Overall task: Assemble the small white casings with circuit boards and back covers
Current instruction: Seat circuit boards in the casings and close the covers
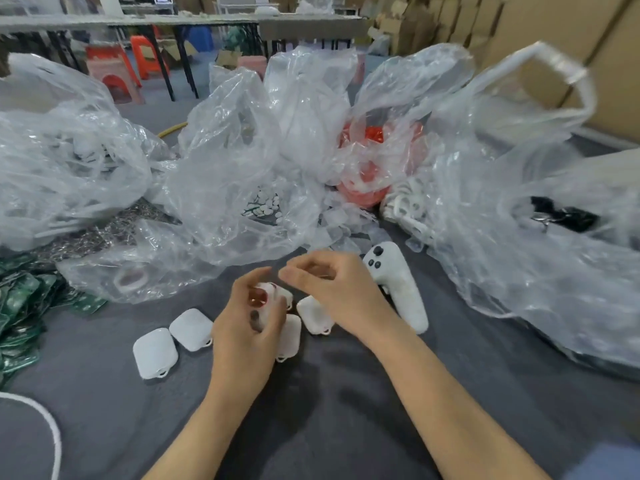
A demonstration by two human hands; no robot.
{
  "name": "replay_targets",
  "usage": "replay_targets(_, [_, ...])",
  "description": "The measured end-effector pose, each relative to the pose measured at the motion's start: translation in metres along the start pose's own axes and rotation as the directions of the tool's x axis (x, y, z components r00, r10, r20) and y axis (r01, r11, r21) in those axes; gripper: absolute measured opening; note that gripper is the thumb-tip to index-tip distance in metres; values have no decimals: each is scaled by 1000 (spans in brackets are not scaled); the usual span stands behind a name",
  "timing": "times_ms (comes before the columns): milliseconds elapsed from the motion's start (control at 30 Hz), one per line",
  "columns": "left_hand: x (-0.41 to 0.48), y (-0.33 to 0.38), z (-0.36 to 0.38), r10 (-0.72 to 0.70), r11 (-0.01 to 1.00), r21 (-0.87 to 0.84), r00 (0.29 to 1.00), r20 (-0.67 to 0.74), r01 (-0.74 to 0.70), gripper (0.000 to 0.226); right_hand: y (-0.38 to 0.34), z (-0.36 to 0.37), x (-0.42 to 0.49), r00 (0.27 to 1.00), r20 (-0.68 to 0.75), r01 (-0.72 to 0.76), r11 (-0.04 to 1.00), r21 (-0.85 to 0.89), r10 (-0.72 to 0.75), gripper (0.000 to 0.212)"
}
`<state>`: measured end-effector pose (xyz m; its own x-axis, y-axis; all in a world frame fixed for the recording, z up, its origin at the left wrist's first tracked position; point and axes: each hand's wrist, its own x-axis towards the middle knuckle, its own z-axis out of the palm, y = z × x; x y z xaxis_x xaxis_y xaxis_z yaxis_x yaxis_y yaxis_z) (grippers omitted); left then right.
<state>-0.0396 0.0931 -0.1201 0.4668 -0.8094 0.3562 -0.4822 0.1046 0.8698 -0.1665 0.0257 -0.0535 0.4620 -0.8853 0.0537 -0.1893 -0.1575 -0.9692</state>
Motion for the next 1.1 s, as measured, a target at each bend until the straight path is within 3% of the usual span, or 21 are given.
replay_targets(100, [1,-6,-1,-64,981,-187,998,-8,61,18,-44,-57,-12,944,-255,218,976,-4,-212,8])
replay_targets(133, [2,-8,-1,-77,970,-231,997,-4,74,20,-58,-82,-17,866,-391,333,943,-14,-311,12])
replay_targets(200, [4,-9,1,-97,953,-287,995,-3,92,22,-76,-137,-21,622,-652,445,881,-163,-435,23])
replay_targets(267, [5,-8,2,-123,933,-341,992,2,116,24,-71,-200,-17,432,-816,279,918,-283,-383,27])
replay_targets(300, [5,-8,3,-134,925,-358,991,13,129,24,-63,-230,-15,426,-851,83,950,-302,-308,24])
replay_targets(333, [5,-8,4,-142,918,-371,989,27,142,25,-51,-255,-13,488,-856,-169,943,-288,-174,20])
replay_targets(367, [5,-7,6,-149,909,-387,988,42,153,26,-37,-273,-12,576,-817,-452,833,-319,0,19])
replay_targets(400, [5,-7,7,-150,902,-402,987,54,159,29,-22,-284,-11,635,-757,-661,614,-431,153,16])
replay_targets(433, [6,-7,8,-148,898,-409,987,64,162,32,-8,-289,-8,668,-696,-734,386,-559,262,16])
replay_targets(467, [5,-7,8,-147,899,-406,986,73,164,33,4,-287,-7,689,-651,-723,237,-649,319,21])
replay_targets(567, [5,-5,8,-144,902,-398,986,85,166,34,28,-275,0,752,-583,-634,97,-767,308,39])
replay_targets(700, [5,-5,7,-129,916,-370,987,91,154,33,32,-267,7,727,-639,-683,169,-711,249,34])
replay_targets(867, [5,-3,6,-140,931,-322,983,115,171,29,32,-268,13,731,-616,-664,100,-741,294,36])
replay_targets(967, [5,-2,7,-123,940,-306,986,114,153,28,30,-267,15,731,-631,-675,140,-724,259,34])
replay_targets(1033, [5,-2,6,-128,933,-322,985,114,158,27,28,-265,13,710,-693,-700,241,-673,127,27])
replay_targets(1100, [5,-2,5,-157,922,-334,978,141,196,28,16,-259,8,641,-762,-688,373,-623,-91,27])
